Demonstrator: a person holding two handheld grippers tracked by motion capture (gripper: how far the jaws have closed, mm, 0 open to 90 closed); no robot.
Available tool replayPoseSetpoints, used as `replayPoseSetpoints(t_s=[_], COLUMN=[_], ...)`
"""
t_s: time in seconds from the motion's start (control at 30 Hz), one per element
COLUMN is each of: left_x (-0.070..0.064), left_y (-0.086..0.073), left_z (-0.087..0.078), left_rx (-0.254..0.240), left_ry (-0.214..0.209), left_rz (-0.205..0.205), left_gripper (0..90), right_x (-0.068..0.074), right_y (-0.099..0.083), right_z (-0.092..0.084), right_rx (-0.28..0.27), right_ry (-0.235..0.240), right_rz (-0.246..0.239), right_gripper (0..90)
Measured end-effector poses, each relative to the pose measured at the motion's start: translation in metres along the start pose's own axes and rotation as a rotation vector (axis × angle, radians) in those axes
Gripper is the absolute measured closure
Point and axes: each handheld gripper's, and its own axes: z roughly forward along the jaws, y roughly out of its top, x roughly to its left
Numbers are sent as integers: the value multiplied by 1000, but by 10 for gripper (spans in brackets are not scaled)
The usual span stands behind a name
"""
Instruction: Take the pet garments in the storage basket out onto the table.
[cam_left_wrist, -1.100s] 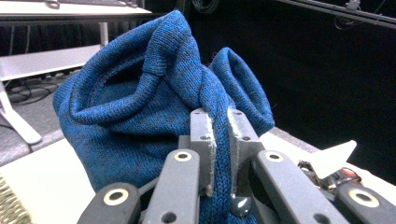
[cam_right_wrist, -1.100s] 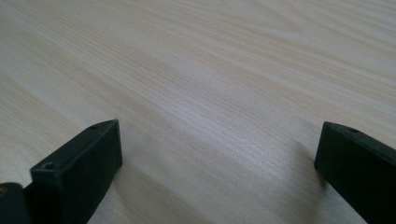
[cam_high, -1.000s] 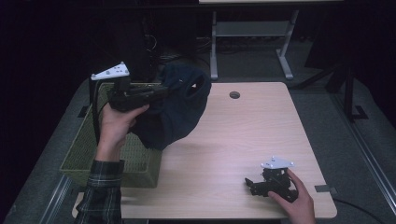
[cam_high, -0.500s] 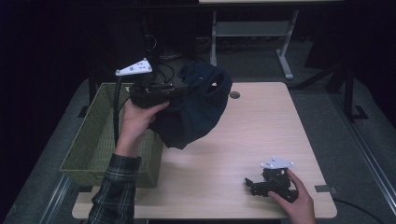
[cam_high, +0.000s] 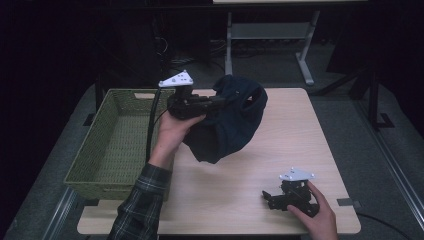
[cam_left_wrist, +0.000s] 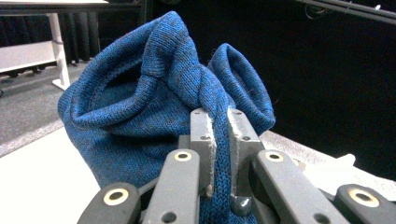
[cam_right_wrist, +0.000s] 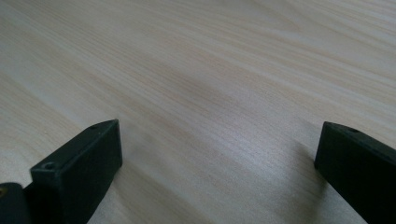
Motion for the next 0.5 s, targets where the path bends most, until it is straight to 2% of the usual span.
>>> replayPoseSetpoints(t_s=[0.23,0.5], left_x=[-2,-4], left_y=[-11,-28], left_z=[30,65], left_rx=[33,63], left_ry=[-16,-57], left_rz=[12,8], left_gripper=[826,826], right_x=[0,0], right_y=[0,0], right_z=[0,0], right_rx=[0,0], right_ry=[0,0], right_rz=[0,-1], right_gripper=[4,4])
